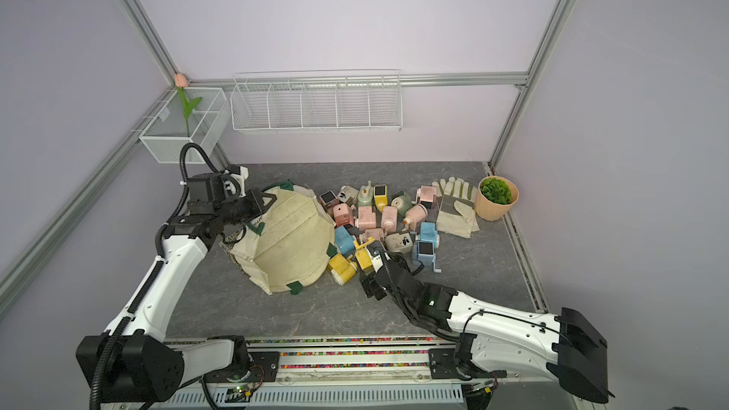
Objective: Take out the pencil sharpeners from the tote bags
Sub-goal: Place the pencil sharpener at the center of the board.
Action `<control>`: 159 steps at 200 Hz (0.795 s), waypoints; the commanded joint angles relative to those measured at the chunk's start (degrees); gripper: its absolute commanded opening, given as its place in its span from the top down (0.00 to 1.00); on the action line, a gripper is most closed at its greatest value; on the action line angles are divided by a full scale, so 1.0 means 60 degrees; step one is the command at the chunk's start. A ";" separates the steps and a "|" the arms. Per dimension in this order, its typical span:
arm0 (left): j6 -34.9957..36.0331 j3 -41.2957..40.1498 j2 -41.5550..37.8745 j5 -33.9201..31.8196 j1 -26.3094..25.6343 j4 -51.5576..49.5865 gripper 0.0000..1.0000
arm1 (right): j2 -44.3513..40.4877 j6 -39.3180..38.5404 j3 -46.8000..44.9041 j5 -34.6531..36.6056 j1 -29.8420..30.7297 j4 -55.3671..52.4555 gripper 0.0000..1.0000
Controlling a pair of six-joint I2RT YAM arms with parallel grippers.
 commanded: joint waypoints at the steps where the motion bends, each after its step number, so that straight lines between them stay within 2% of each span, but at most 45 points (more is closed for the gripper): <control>1: -0.0450 0.0350 0.0058 -0.0248 -0.0006 0.0306 1.00 | -0.0410 0.1810 -0.0762 0.1453 -0.0055 -0.0992 0.15; 37: -0.1319 0.0692 0.0580 -0.0537 -0.0007 -0.0066 1.00 | -0.0970 0.3085 -0.1253 0.2287 -0.0119 -0.2401 0.15; 61: -0.1602 0.0952 0.0963 -0.0796 -0.0009 -0.0430 1.00 | -0.1356 0.3335 -0.2057 0.1940 -0.0155 -0.1906 0.15; 83: -0.1608 0.1042 0.1166 -0.0739 -0.0013 -0.0481 1.00 | -0.1252 0.3480 -0.2134 0.1743 -0.0209 -0.1907 0.14; 136: -0.1388 0.1177 0.1132 -0.0694 -0.0005 -0.0772 1.00 | 0.0775 0.3953 -0.2263 0.1613 -0.0230 -0.0773 0.13; 159: -0.1309 0.1176 0.1114 -0.0649 -0.0005 -0.0806 1.00 | 0.1807 0.3965 -0.1792 0.1635 -0.0191 -0.0689 0.12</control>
